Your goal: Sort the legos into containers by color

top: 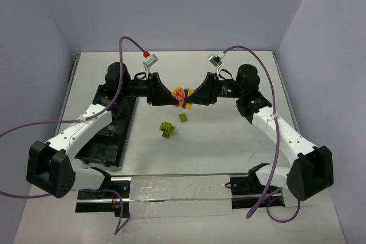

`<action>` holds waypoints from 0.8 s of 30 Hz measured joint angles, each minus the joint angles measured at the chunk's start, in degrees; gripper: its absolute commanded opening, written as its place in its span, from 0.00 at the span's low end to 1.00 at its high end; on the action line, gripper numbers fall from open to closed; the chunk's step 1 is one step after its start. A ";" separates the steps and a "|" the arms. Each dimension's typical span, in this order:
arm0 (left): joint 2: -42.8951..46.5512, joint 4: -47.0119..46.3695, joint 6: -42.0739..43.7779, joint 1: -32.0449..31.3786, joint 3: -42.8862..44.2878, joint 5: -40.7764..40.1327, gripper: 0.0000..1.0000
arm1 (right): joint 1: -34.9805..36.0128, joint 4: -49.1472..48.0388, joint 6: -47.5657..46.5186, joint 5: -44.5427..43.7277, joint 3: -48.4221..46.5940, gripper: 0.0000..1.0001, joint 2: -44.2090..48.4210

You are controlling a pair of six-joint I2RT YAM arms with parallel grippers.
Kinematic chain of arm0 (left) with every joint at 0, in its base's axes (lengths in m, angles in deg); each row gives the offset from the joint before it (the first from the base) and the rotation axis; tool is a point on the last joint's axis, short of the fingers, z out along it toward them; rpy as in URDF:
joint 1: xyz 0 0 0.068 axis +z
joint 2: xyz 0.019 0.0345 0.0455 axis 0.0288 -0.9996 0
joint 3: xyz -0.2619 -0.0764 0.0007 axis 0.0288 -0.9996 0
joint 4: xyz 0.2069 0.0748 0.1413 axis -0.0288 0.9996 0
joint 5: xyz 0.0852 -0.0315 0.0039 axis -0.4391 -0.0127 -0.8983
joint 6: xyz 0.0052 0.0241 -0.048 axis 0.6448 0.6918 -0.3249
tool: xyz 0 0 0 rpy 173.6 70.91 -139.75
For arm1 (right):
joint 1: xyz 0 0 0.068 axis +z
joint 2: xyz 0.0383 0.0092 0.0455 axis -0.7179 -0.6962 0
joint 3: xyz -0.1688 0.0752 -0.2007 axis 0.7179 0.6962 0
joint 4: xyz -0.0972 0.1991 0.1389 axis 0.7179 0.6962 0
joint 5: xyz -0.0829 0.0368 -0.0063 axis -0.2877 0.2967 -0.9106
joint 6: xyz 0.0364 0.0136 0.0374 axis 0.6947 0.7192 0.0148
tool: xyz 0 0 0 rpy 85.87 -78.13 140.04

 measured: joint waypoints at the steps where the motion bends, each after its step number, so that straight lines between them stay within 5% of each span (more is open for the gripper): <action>1: 0.04 0.58 0.58 0.10 0.00 -0.14 0.00 | 0.01 0.76 -0.66 -0.36 0.00 0.00 0.12; 12: 4.49 8.67 5.70 10.08 0.38 -1.47 0.00 | -6.28 19.93 -11.17 -18.26 1.46 0.00 2.84; 18: 6.77 25.15 4.20 16.28 3.68 -31.17 0.00 | -6.28 28.37 -12.02 -35.92 1.80 0.00 3.47; 24: 4.94 42.78 -3.14 17.72 5.58 -65.14 0.00 | -6.28 29.92 -12.09 -41.97 2.21 0.00 4.59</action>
